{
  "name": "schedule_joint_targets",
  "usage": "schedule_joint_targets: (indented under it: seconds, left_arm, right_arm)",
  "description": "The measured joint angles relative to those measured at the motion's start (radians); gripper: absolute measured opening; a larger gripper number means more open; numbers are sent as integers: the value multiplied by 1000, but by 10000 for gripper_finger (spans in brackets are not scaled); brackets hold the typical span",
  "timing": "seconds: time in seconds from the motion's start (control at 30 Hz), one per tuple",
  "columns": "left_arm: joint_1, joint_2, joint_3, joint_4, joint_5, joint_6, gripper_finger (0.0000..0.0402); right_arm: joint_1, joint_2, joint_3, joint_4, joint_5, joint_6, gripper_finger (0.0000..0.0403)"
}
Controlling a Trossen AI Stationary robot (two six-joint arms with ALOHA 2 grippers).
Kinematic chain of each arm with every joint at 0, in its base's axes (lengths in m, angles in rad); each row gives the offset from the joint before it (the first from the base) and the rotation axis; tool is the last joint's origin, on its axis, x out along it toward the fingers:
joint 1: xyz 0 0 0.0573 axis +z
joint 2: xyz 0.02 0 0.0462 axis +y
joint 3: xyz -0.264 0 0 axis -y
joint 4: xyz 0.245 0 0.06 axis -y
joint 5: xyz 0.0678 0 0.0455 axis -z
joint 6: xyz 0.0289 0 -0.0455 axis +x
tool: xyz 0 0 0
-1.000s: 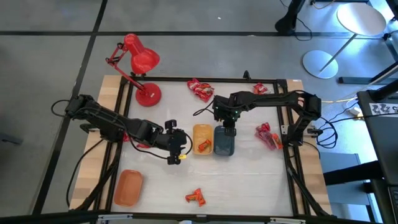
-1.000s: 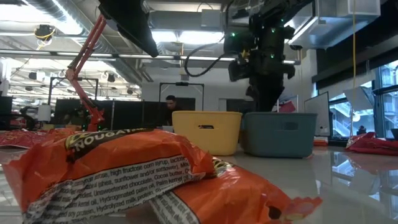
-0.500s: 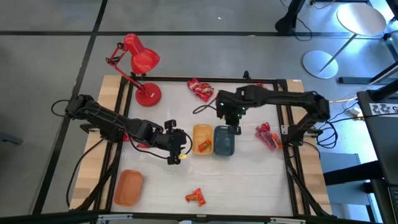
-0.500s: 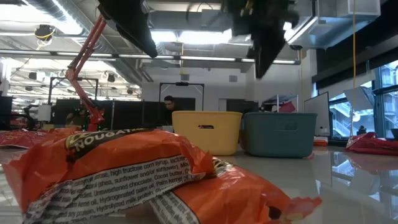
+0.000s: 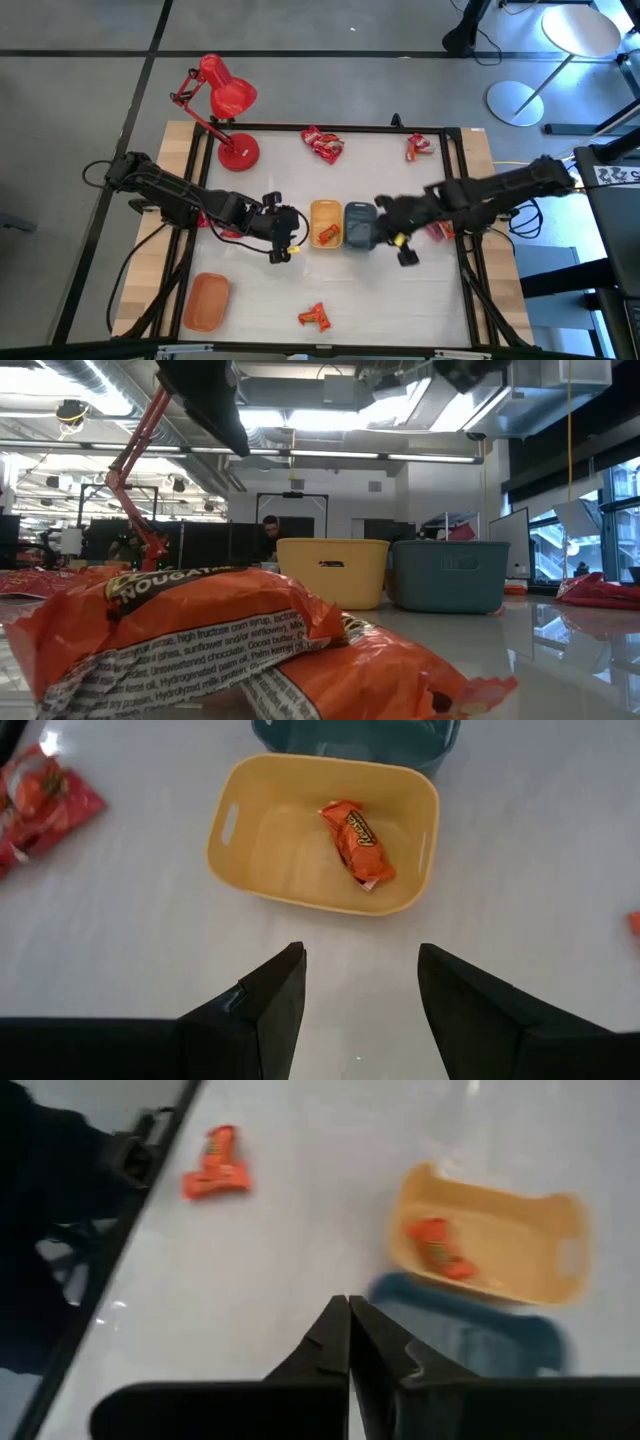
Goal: Sort candy
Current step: Move the orange bin to the center of the table
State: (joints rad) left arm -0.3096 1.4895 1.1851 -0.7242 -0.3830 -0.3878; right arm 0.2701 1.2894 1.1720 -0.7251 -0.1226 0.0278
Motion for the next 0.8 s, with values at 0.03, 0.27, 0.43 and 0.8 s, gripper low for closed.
schedule_joint_targets:
  seconds: [0.03,0.27,0.43,0.8]
  left_arm:
    - [0,0,0,-2,10,-4,184]
    - [-20,0,0,-143,221,-68,184]
    - [-70,0,0,-417,353,-182,184]
    - [-289,0,0,-620,452,-415,186]
  right_arm:
    - [22,-23,-50,48,2,30,5]
    - [165,-141,-336,354,119,189,3]
    - [225,-142,-385,370,241,255,6]
    - [229,-142,-391,440,336,252,7]
